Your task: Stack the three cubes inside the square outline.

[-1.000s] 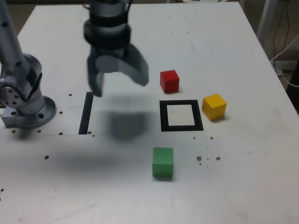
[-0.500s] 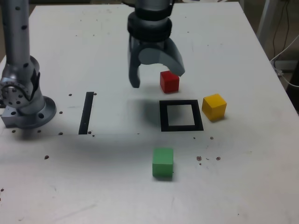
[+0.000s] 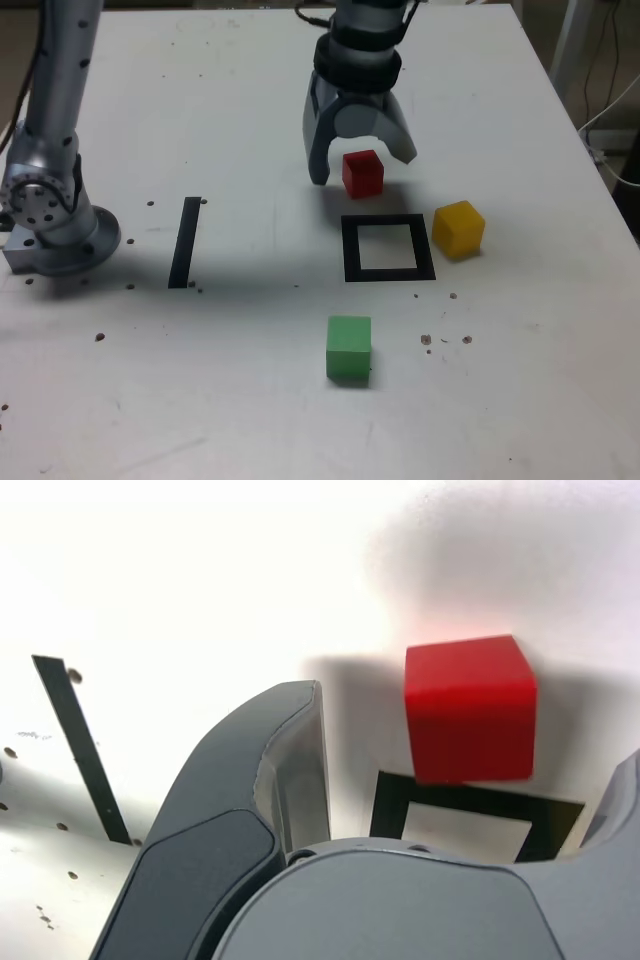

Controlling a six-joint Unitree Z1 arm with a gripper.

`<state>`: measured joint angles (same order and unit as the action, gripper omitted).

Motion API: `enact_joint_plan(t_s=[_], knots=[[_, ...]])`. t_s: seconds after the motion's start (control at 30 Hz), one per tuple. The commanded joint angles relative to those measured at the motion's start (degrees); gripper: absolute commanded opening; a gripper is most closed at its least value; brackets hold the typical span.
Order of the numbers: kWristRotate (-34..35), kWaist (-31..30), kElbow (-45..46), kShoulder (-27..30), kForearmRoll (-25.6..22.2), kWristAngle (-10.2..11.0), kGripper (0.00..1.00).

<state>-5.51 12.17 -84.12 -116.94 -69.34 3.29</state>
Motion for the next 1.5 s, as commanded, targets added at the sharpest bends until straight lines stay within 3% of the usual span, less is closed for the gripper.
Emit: enact_joint_plan(t_s=[0.0, 0.17, 0.33, 0.43, 1.17, 1.47], knots=[[-0.49, 0.40, -0.65, -0.99, 0.46, -0.29, 0.94], [-1.41, 0.87, -2.03, -3.35, 1.11, -0.85, 0.81], [-1.64, 0.93, -3.09, -4.34, 1.38, -1.20, 0.43], [-1.73, 0.93, -3.28, -4.50, 1.60, -1.15, 0.31], [-1.79, 0.75, -2.53, -3.89, 0.73, -1.82, 0.29], [-0.78, -3.47, -3.49, -0.68, -1.78, -2.93, 0.29]])
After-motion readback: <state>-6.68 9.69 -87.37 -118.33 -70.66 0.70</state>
